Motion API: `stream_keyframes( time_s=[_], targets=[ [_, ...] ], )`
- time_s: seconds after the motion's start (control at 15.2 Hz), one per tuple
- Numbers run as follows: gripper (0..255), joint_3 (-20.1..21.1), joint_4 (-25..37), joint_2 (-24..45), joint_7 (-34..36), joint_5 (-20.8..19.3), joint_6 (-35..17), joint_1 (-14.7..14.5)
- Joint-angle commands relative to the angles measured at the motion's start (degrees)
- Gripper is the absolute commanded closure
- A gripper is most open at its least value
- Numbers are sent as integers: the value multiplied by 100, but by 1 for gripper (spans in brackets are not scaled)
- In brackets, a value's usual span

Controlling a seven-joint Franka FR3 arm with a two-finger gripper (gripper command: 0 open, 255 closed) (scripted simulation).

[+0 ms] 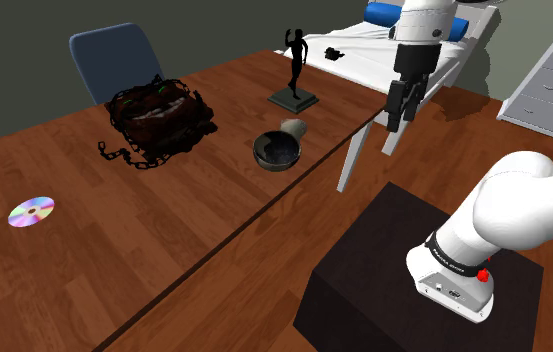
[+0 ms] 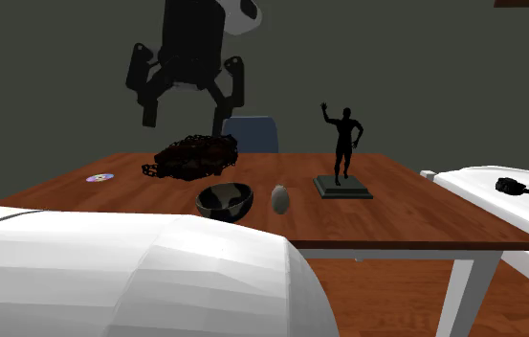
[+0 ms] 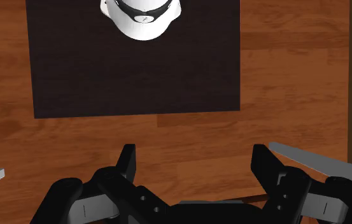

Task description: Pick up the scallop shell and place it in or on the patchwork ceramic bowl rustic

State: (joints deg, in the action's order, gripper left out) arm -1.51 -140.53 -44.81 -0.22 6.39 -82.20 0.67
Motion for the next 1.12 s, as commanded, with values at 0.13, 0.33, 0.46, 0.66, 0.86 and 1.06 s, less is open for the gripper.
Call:
stream_keyframes(
  time_s=[0.13,0.33,0.46,0.66,0.86,1.06],
  targets=[
    [0,-142,65,393,-191,-37,-319,23],
    [0,-346,227,1017,-478,-54,-763,45],
    [0,-475,377,1452,-672,-37,-1031,51],
    [0,-663,663,2124,-967,31,-1384,46],
    [0,-830,1023,2814,-1273,154,-1668,40],
    [0,-969,1454,3518,-1587,331,-1878,45]
  ],
)
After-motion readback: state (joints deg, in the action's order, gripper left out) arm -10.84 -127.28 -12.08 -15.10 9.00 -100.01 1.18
